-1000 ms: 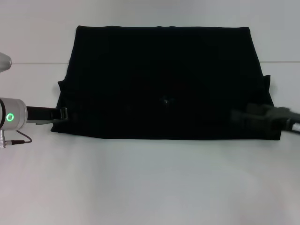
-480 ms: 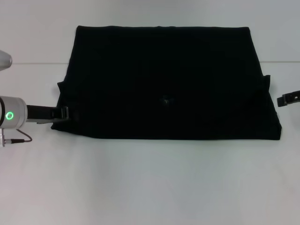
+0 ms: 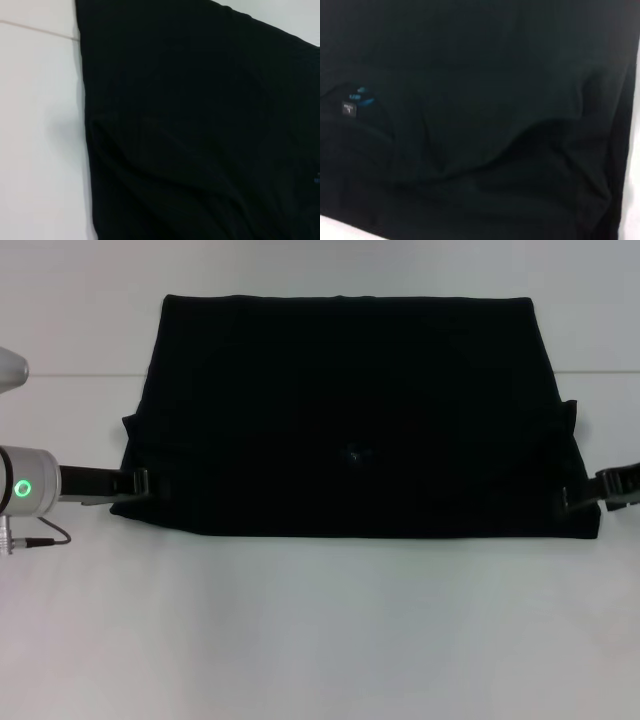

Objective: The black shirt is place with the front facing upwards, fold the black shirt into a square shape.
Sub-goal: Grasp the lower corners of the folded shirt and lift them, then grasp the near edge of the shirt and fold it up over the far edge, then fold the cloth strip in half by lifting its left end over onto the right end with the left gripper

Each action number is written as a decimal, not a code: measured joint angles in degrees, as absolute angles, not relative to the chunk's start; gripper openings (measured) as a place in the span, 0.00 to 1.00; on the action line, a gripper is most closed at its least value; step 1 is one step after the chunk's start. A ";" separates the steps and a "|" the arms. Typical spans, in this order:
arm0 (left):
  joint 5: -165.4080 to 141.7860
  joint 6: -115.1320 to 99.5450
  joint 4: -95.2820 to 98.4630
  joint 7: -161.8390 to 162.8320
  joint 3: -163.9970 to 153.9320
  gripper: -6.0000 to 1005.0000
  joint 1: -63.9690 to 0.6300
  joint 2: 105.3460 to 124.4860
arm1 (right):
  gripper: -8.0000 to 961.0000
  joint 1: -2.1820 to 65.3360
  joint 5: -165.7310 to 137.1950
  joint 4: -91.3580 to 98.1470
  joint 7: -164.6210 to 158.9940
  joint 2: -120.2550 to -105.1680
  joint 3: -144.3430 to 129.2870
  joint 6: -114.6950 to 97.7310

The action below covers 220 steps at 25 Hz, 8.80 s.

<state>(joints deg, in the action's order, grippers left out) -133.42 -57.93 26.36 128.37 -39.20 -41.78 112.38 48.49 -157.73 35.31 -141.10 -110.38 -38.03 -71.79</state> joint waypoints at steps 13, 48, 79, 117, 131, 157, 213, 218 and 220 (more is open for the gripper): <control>-133.15 -58.39 26.37 128.11 -39.02 0.07 -41.54 112.38 | 0.84 48.98 -157.63 34.06 -141.13 -112.51 -38.32 -70.03; -139.25 -96.72 25.34 127.91 -38.87 0.10 -40.13 106.15 | 0.05 43.56 -159.34 38.61 -129.15 -108.42 -41.14 -99.76; -136.14 -74.89 26.43 129.65 -14.05 0.14 -40.75 108.12 | 0.05 41.49 -132.58 29.81 -127.13 -109.57 -22.36 -71.00; -118.29 -30.51 25.36 105.18 -16.52 0.18 -47.72 122.33 | 0.23 50.20 -114.83 19.42 -95.81 -119.98 -28.33 -27.03; -116.29 -38.35 21.99 110.63 -16.58 0.60 -42.35 116.14 | 0.65 41.02 -102.65 22.02 -87.53 -119.43 -27.84 -47.17; -124.92 -84.56 29.71 148.84 -26.28 0.86 -23.35 107.39 | 0.81 36.97 -108.27 22.22 -56.55 -119.89 -40.51 -69.88; -126.21 -68.35 22.52 151.37 -30.06 0.38 -30.70 108.00 | 0.81 37.53 -108.45 19.95 -56.42 -120.14 -41.57 -69.35; -125.95 -67.50 22.67 150.77 -29.80 0.27 -30.69 108.21 | 0.81 37.53 -108.46 19.95 -56.42 -120.15 -41.63 -69.35; -125.77 -67.21 22.69 150.33 -29.39 0.19 -30.66 108.31 | 0.81 37.53 -108.43 19.95 -56.42 -120.15 -41.63 -69.35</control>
